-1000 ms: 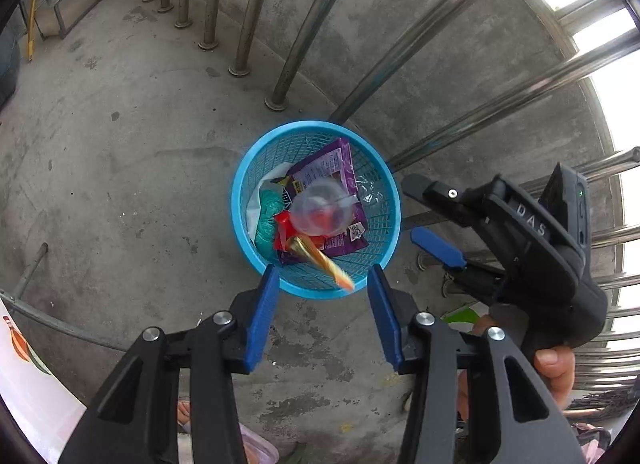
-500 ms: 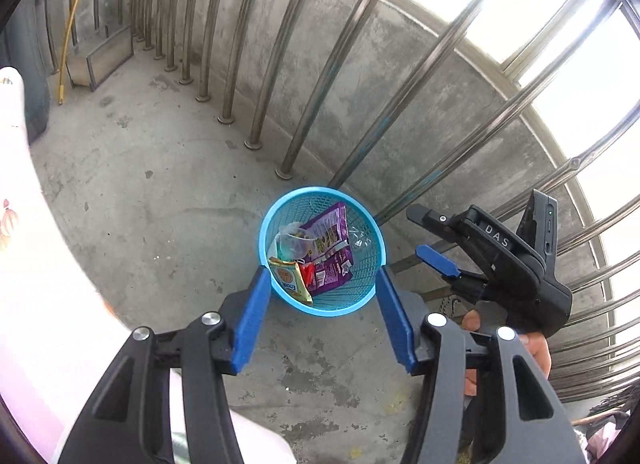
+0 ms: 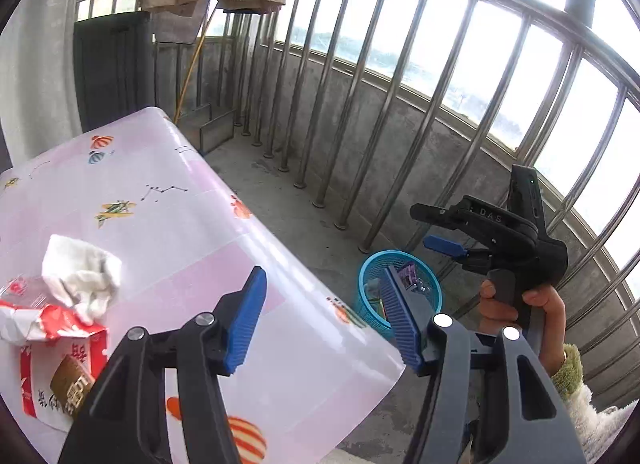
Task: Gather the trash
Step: 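Return to the table and grasp the gold LOTTE pack with the right tool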
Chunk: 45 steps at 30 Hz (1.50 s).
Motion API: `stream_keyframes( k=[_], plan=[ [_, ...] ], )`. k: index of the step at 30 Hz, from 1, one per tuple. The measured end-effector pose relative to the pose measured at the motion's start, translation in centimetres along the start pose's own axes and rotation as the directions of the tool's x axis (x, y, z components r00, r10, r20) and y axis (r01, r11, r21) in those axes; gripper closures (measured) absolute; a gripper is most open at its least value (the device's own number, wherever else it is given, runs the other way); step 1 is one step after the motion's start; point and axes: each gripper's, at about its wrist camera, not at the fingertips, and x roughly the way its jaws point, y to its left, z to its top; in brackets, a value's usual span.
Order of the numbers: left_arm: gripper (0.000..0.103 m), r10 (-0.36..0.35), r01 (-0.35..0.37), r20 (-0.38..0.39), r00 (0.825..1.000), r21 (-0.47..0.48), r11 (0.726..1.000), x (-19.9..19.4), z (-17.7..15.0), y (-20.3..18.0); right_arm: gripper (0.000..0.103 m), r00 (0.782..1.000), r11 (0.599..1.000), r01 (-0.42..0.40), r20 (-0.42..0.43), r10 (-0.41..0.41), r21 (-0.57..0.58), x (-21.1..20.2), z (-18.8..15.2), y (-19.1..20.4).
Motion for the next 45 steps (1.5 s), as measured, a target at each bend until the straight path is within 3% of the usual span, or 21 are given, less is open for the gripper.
stream_keyframes(
  k=[5,10,16,21,25,31,38,43,45],
  plan=[
    [0.046,0.106,-0.099,0.052,0.993,-0.124,0.987,-5.7,-4.6,5.8,0.030,0.991,0.990,-0.077,-0.116,0.063,-0.117,2.0,-2.6,5.6],
    [0.046,0.222,-0.180,0.113,0.969,-0.296,0.938,-10.7,-8.7,12.1,0.030,0.959,0.962,-0.153,-0.270,0.089,-0.225,4.9,-6.8,11.0],
    [0.046,0.342,-0.272,0.079,0.936,-0.454,0.849,-12.5,-12.5,18.7,0.030,0.902,0.904,-0.223,-0.429,0.050,-0.365,9.3,-12.6,17.4],
    [0.055,0.351,-0.286,0.039,0.936,-0.499,0.818,-11.1,-13.7,22.2,0.030,0.864,0.843,-0.262,-0.503,-0.011,-0.469,12.1,-16.5,22.2],
    [0.072,0.315,-0.263,0.016,0.949,-0.511,0.818,-9.6,-14.3,23.3,0.030,0.853,0.787,-0.250,-0.513,-0.096,-0.564,13.7,-18.9,24.5],
    [0.086,0.288,-0.250,-0.010,0.958,-0.526,0.813,-7.9,-14.0,24.2,0.028,0.853,0.721,-0.176,-0.469,-0.228,-0.671,15.3,-20.7,25.5],
    [0.091,0.251,-0.224,-0.041,0.967,-0.601,0.767,-6.7,-15.5,25.7,0.027,0.838,0.648,-0.171,-0.456,-0.301,-0.742,16.1,-22.7,26.2],
    [0.094,0.241,-0.210,-0.034,0.970,-0.612,0.762,-6.9,-15.8,26.0,0.027,0.849,0.593,-0.145,-0.408,-0.336,-0.792,16.6,-23.7,27.2],
    [0.094,0.237,-0.205,-0.031,0.971,-0.616,0.760,-6.9,-15.9,26.1,0.034,0.851,0.573,-0.131,-0.388,-0.353,-0.809,17.2,-24.1,27.4]
  ],
)
